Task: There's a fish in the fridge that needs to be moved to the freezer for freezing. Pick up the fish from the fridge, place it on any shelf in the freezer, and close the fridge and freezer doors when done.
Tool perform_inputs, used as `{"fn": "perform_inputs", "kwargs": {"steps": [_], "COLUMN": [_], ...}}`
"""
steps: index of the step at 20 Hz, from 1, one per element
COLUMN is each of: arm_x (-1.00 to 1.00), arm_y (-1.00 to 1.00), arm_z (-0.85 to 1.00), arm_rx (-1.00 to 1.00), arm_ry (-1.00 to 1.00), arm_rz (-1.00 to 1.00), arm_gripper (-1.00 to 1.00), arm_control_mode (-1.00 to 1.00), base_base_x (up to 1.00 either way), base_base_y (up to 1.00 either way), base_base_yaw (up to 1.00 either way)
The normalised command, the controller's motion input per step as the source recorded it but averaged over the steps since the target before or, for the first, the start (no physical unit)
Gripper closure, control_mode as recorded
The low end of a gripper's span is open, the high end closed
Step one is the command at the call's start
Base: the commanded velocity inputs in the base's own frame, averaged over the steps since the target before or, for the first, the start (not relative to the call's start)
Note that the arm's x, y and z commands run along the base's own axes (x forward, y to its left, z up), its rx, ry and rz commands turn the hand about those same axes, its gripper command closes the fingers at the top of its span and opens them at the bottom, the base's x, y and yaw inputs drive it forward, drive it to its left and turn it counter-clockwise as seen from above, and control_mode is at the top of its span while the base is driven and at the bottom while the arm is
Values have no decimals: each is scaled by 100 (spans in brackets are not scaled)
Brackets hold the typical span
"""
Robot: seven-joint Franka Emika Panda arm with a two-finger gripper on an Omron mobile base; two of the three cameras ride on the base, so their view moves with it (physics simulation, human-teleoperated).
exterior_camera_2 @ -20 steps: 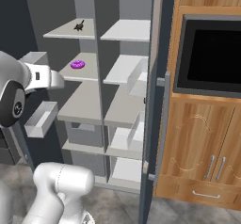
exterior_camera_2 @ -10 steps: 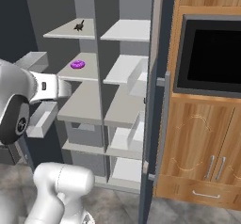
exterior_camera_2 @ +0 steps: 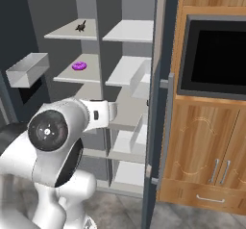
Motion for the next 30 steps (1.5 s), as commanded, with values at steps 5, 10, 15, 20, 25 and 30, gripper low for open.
{"fn": "perform_inputs", "kwargs": {"steps": [5, 10, 15, 20, 25, 30], "arm_x": [9, 3, 19, 40, 70, 93], "arm_y": [-95, -99, -83, -56, -39, -28], "arm_z": [-35, -14, -18, -36, -44, -43], "arm_rx": [0, 1, 7, 6, 4, 6], "arm_ry": [-9, -9, -13, -3, 0, 0], "arm_rz": [2, 9, 19, 22, 27, 22], "arm_gripper": [-100, -100, -100, -100, -100, -100], "arm_control_mode": [-100, -100, -100, -100, -100, -100], "base_base_x": [0, 0, 0, 0, 0, 0], "base_base_y": [0, 0, 0, 0, 0, 0], "base_base_yaw": [0, 0, 0, 0, 0, 0]}}
